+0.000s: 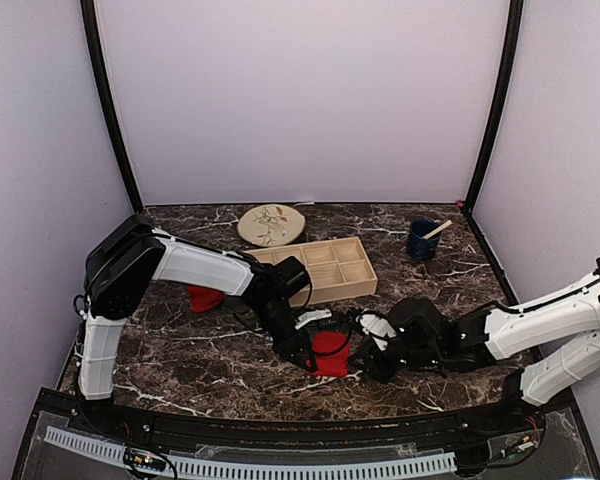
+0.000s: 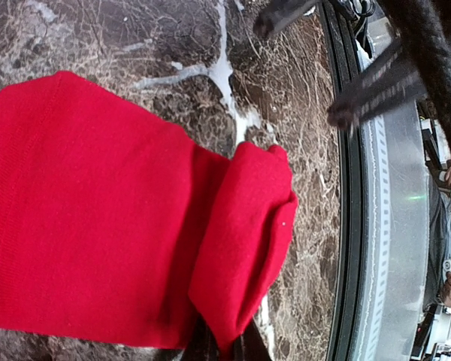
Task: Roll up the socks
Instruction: Roll the sock at the center of the board.
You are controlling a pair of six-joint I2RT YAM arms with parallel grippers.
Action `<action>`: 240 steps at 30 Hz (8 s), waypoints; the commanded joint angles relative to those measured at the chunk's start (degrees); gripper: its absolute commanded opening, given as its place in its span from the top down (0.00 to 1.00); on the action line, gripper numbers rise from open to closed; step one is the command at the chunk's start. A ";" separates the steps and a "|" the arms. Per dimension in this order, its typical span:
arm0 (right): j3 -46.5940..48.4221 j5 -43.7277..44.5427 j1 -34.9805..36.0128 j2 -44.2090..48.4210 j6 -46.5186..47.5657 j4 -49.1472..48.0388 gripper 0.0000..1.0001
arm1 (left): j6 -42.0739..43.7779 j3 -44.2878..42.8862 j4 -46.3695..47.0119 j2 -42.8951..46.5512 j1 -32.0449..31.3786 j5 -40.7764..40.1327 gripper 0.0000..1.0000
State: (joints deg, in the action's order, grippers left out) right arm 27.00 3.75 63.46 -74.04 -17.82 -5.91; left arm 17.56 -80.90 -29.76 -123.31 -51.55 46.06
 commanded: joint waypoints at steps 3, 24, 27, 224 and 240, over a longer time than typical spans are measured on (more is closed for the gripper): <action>4.90 4.72 4.58 -4.97 5.09 0.38 0.67 | 0.47 -0.50 -4.98 -1.57 0.87 -0.21 1.00; 10.36 3.24 6.94 -14.20 10.90 1.45 0.65 | 1.67 -1.78 -7.22 -3.07 1.72 2.57 1.00; 10.92 3.29 6.98 -15.02 11.53 1.45 0.65 | 1.73 -1.66 -7.24 -3.15 1.78 2.79 1.00; -2.47 1.37 -4.12 6.56 -2.37 1.53 0.70 | 1.43 -3.21 -10.04 -0.62 -3.11 -5.90 1.00; 4.25 9.18 10.66 -3.08 6.07 1.35 0.61 | 2.31 -5.46 -12.99 -3.30 -1.02 -0.51 1.00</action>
State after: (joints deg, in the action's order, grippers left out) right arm 27.75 10.55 71.68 -73.93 -14.92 -3.33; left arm 19.27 -85.71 -38.65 -125.03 -52.77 45.63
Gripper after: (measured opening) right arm 0.378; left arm 0.076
